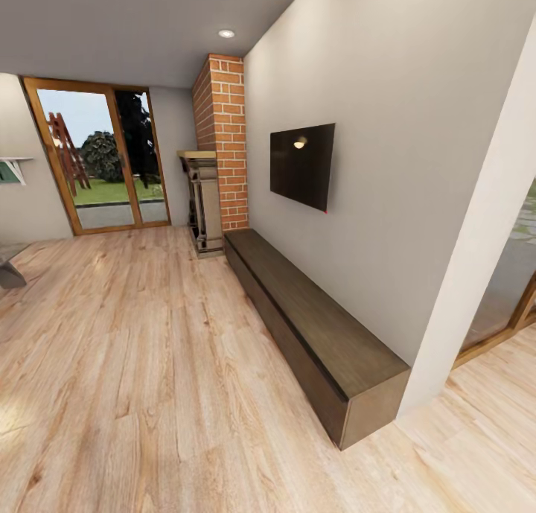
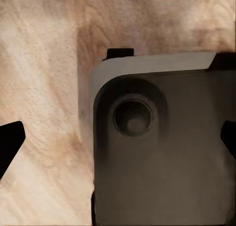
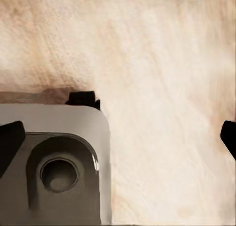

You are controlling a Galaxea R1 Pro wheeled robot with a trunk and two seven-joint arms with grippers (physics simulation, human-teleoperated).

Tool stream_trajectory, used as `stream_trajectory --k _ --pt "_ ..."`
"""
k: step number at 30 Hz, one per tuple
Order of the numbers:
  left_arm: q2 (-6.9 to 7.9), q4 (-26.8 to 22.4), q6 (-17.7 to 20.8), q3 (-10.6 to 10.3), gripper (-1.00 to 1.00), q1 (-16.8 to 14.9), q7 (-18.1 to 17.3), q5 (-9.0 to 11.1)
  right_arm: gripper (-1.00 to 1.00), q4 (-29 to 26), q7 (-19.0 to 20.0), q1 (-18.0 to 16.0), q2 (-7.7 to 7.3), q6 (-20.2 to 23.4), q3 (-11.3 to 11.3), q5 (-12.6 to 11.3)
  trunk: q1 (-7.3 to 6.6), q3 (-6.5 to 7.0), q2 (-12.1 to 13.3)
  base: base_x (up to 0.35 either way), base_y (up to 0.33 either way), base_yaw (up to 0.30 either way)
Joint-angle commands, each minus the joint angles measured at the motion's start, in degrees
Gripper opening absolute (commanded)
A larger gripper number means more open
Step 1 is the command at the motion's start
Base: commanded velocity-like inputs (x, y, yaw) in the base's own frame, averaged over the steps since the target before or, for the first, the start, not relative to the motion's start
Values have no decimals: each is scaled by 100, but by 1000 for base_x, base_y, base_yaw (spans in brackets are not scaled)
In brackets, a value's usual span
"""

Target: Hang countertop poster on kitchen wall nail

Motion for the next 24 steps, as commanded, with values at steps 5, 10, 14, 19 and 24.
stream_trajectory --k 5,10,14,19,24 --pt "134 -3422 28 15 100 0 -10 -1 100 -2724 -23 -12 -210 -12 -2 19 0 -4 -2 0 0 0" --pt "161 -3982 10 29 100 0 -4 -1 100 -3210 -41 -13 -408 -74 -10 13 0 -4 -2 0 0 0" --pt "254 -4034 -3 50 100 0 -1 -1 100 -3086 -37 -13 -438 -375 -302 0 0 -4 -2 0 0 0" --pt "319 -4007 -6 58 100 0 1 2 100 -2945 -25 -7 -444 -490 -551 -12 0 -4 -2 0 0 0" --pt "339 -3910 -7 88 100 0 -2 14 100 -2902 -21 14 -427 -519 -613 -1 0 -4 -2 0 0 -39"
